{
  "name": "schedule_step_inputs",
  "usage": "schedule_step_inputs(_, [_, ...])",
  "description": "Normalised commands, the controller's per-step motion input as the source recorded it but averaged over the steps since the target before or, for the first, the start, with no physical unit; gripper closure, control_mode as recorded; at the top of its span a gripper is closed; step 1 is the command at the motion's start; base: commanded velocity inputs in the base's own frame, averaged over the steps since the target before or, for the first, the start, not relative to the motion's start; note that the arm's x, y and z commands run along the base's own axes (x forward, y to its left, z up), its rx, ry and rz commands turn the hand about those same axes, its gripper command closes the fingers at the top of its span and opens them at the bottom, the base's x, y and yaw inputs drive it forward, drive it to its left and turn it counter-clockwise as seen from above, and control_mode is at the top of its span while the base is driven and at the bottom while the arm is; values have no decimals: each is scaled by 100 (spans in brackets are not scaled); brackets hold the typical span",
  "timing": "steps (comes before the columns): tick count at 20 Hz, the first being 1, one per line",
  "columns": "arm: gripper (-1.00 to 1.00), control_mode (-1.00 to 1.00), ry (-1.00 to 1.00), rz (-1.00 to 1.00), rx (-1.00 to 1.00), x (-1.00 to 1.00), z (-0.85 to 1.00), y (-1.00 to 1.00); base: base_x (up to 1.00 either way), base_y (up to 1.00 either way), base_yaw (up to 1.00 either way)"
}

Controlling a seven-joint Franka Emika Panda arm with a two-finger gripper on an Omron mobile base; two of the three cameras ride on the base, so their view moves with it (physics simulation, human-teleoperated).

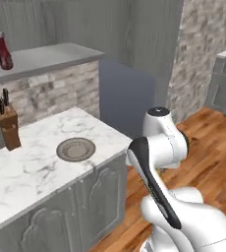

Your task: Move the hot dog bun to the plate on the dining table and place the condiment next to that plate. Then navigate to the fridge and take the sausage and place it on the plate as well.

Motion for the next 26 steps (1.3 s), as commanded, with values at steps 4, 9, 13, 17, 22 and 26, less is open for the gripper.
schedule_step_inputs(4, [100, 100, 0, 0, 0, 0, 0, 0, 0, -57, -86])
schedule_step_inputs(9, [100, 100, 0, 0, 0, 0, 0, 0, 1, -79, -82])
schedule_step_inputs(13, [100, 100, 0, 0, 0, 0, 0, 0, 7, -91, -81])
schedule_step_inputs(17, [100, 100, 0, 0, 0, 0, 0, 0, 26, -86, -75])
schedule_step_inputs(22, [100, 100, 0, 0, 0, 0, 0, 0, 86, -34, -59])
schedule_step_inputs(26, [100, 100, 0, 0, 0, 0, 0, 0, 100, -14, -49])
